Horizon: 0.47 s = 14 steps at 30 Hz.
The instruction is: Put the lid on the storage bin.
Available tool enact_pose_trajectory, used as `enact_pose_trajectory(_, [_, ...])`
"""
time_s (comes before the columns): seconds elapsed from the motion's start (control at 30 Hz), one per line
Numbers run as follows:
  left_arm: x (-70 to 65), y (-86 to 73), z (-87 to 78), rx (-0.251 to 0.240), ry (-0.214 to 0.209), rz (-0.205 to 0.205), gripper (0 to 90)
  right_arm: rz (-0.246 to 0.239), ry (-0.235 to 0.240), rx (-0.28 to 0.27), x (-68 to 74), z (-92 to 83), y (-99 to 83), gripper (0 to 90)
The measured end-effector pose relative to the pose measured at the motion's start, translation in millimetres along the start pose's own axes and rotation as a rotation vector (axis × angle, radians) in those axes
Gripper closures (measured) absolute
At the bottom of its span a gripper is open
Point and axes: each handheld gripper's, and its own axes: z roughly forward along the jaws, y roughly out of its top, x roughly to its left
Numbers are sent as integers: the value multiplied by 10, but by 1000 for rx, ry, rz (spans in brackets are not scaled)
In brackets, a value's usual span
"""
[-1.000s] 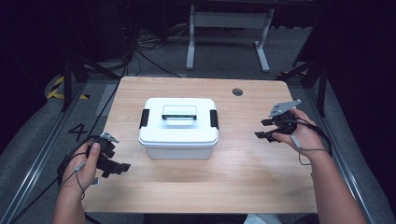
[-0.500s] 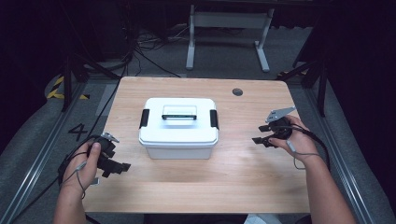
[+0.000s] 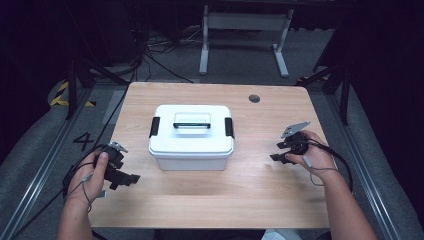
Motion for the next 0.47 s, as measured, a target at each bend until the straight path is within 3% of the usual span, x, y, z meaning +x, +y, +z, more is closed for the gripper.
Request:
enact_pose_trajectory(0.33, [6, 15, 28, 24, 1, 1, 173, 4, -1, 36, 41, 78, -78, 397])
enact_pose_trajectory(0.47, [5, 9, 40, 31, -10, 9, 172, 5, 1, 27, 56, 92, -102, 401])
